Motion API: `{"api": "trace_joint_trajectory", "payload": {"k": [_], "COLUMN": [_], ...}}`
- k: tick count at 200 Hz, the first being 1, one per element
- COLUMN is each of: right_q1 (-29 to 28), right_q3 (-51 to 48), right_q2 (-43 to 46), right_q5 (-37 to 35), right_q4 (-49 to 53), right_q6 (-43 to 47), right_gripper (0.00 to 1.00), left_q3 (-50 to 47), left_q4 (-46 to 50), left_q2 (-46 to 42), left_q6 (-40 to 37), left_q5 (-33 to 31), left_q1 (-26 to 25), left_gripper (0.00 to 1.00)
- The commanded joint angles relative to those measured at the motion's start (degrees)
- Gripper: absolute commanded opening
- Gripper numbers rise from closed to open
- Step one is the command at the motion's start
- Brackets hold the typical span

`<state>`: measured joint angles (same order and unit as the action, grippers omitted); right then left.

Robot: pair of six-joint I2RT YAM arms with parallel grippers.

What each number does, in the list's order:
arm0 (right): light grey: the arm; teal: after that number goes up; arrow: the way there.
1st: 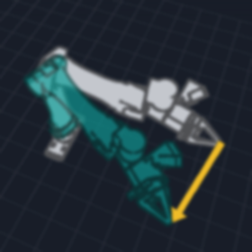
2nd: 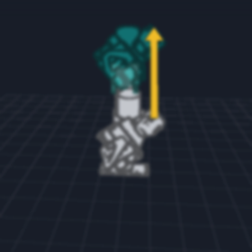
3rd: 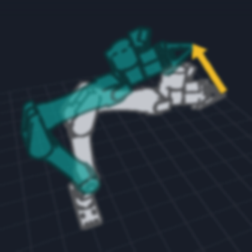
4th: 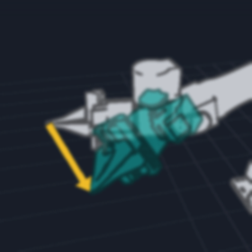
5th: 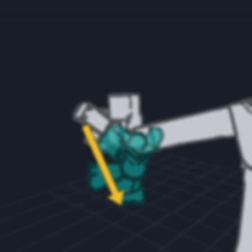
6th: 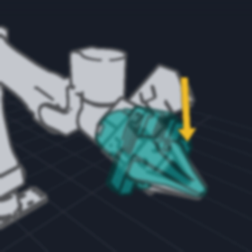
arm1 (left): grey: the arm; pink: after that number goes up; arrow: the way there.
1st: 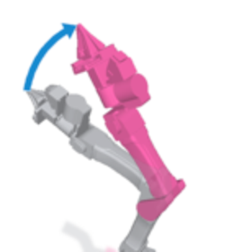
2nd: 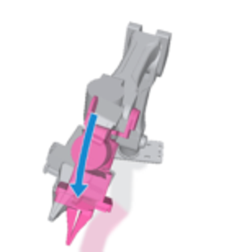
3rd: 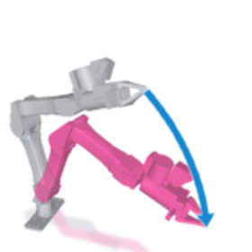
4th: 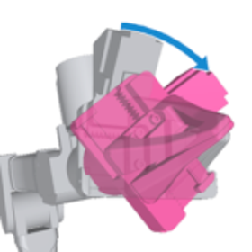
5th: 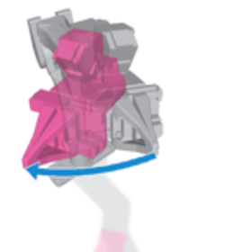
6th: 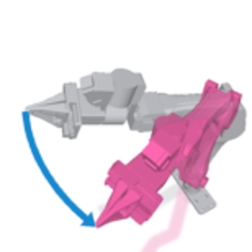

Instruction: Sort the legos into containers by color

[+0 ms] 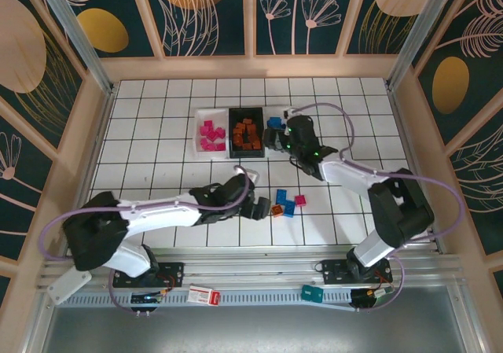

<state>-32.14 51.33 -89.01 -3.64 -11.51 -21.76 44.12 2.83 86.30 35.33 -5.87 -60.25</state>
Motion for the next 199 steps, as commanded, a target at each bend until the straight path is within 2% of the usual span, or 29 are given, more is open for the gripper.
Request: {"api": "trace_joint_trajectory", "payload": {"k": [1,34,41,81,175,199], "right_q1": [0.42,0.44,2.18,2.77,3.22,3.18], "right_q3": [-5.35,-9.24,-9.73,-11.4,-12.37,-12.49], "right_q2": [4.71,10.21,11.18,14.43,15.36,15.29], "right_q5": [-1.28,-1.99,-2.0,-2.44,-2.02,-1.81], "right_q4": [-1.43,-0.72,-0.5,-0.01,0.15,0.54], "right_q6": [-3.44,-3.49,-3.43,-3.29,-3.8,-3.75], "right_gripper": [0.68,0.69,0.69,0.69,0.7,0.7], "left_q3": [2.63,5.45,5.86,8.43,10.29,10.82], "left_q4": [-5.49,-7.05,-7.02,-6.55,-7.89,-8.84], "left_q2": [5.25,11.09,11.58,17.83,20.82,21.18], "left_q6": [-4.37,-7.79,-8.31,-10.5,-13.75,-14.47], "left_q5": [2.94,3.34,3.23,2.61,0.47,0.33], "left_q1": [-2.26,-4.94,-4.99,-5.14,-5.07,-5.14], "left_gripper": [0.9,0.88,0.88,0.78,0.56,0.6]}}
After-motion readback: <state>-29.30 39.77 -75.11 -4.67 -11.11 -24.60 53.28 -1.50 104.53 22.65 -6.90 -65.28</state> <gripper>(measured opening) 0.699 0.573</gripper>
